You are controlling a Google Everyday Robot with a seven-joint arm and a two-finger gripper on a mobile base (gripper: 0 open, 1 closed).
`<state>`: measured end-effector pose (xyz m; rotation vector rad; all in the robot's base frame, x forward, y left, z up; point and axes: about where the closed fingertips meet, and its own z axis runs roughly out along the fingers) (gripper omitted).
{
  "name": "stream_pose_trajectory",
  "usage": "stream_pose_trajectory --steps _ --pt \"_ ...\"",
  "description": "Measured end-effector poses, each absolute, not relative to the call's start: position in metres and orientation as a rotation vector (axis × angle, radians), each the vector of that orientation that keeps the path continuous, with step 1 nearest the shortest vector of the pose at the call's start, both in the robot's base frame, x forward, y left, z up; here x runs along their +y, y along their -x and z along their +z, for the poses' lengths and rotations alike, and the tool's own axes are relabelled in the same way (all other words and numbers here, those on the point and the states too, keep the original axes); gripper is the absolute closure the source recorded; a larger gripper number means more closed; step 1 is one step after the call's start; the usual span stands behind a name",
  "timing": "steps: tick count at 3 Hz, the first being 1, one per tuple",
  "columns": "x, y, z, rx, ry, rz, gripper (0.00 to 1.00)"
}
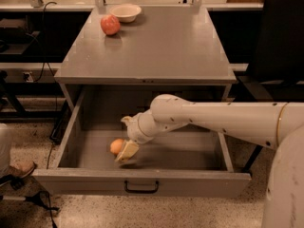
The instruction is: Pick orange from top drawer and place on counter
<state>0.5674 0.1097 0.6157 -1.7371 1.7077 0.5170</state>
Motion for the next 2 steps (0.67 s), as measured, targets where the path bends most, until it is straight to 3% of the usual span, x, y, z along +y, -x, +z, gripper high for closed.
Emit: stream_pose_trajectory --steps 1,2 --pt "0.105 -0.568 0.612 1.72 1.728 0.518 0.37" --pt "0.104 -0.565 0.624 1.703 1.705 0.52 0.68"
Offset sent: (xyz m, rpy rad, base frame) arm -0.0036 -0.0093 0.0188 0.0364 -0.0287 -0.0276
